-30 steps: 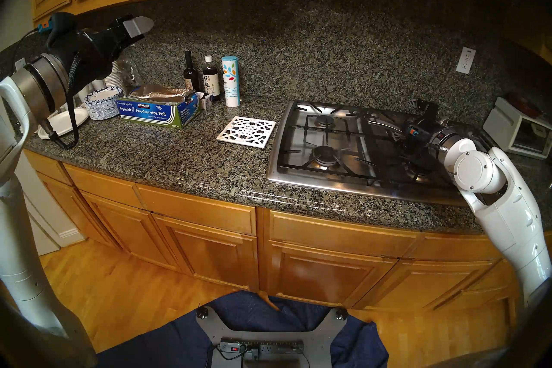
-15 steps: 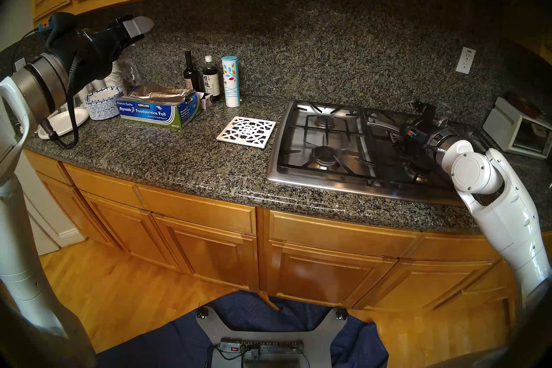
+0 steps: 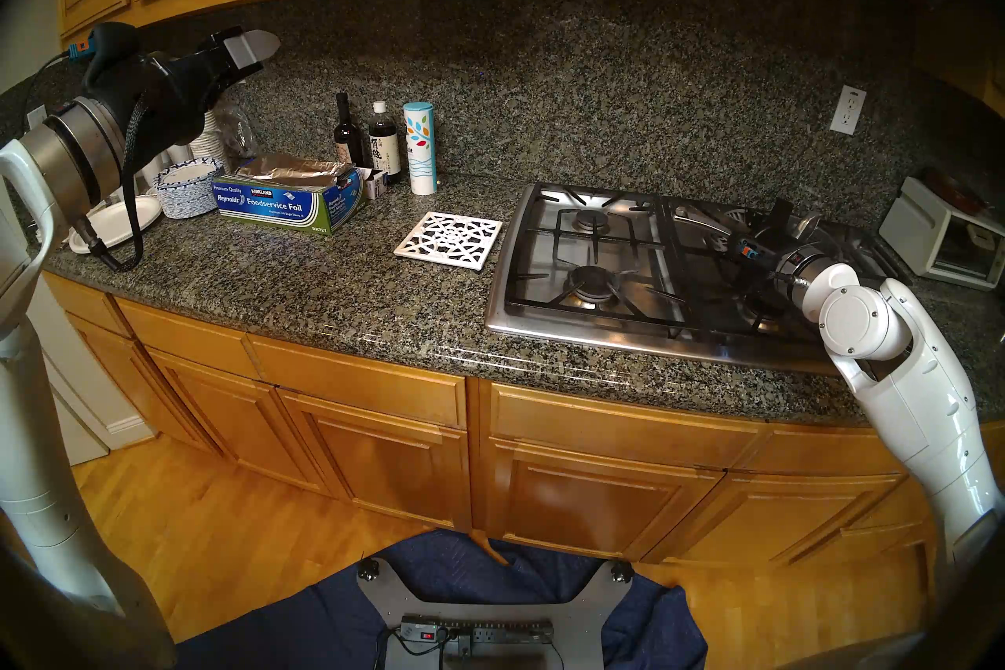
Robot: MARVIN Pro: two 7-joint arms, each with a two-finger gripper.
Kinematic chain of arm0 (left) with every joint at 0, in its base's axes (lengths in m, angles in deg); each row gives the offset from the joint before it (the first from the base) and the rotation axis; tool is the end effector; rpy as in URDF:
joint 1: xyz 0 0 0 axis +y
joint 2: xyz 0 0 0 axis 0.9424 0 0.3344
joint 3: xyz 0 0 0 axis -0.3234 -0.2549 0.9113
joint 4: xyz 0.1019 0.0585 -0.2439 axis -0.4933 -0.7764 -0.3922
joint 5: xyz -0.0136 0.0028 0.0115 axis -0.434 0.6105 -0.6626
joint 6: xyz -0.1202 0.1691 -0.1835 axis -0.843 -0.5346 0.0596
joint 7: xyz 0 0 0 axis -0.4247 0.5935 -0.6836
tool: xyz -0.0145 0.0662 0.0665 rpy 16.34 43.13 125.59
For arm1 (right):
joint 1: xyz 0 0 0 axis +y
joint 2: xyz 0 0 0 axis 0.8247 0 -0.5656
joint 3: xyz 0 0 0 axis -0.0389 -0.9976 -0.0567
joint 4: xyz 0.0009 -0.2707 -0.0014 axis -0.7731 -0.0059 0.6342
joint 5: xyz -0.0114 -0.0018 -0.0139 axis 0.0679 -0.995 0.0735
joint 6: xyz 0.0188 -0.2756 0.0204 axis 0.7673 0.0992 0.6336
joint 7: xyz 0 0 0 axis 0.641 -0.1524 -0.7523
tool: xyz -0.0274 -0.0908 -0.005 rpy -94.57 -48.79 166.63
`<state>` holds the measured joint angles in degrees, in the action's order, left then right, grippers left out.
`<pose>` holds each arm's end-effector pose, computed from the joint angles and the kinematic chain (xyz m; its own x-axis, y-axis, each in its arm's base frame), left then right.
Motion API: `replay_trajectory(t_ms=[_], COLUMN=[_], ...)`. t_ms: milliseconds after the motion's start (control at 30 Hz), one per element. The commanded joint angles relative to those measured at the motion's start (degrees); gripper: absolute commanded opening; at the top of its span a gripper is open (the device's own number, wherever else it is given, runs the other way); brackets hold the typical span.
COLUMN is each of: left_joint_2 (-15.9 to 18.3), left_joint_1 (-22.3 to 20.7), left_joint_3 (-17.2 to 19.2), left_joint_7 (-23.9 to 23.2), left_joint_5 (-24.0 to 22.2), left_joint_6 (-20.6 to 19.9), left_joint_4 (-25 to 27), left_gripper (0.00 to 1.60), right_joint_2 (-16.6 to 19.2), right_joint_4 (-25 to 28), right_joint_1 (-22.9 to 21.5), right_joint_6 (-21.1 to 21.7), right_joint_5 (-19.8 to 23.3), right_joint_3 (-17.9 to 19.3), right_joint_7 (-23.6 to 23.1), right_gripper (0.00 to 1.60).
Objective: Pick up the pot, put it on the stove, take off the pot lid
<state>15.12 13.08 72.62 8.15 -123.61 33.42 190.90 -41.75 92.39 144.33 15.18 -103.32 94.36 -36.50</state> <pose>0.2611 0.1174 0.0315 -0.0257 0.3489 0.9368 -0.3155 -0.8921 0.3235 0.3888 -0.1690 -0.1520 -0.0762 0.9695 0.2330 0.1801 -0.2164 0.9596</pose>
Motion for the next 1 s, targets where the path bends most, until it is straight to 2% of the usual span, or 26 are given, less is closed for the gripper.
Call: replay_trajectory(t_ms=[0,467,967], left_joint_2=[0.1,0.1,0.1], left_joint_1=[-1.2,-1.2,-1.1], left_joint_3=[0.3,0.3,0.3], left_joint_7=[-0.1,-0.1,-0.1], left_joint_5=[0.1,0.1,0.1], left_joint_6=[0.9,0.8,0.8], left_joint_4=[0.3,0.3,0.3], left_gripper=[1.60,1.60,1.60], right_joint_2=[0.0,-0.9,0.8], right_joint_4=[0.4,0.9,2.5], right_joint_1=[-2.2,-2.4,-3.0], right_joint_6=[-0.8,-0.6,0.2], right_joint_5=[-0.1,-1.4,-4.7], right_joint_3=[1.3,0.4,-0.1], right_joint_7=[1.5,1.9,0.6], right_gripper=[0.00,0.00,0.00])
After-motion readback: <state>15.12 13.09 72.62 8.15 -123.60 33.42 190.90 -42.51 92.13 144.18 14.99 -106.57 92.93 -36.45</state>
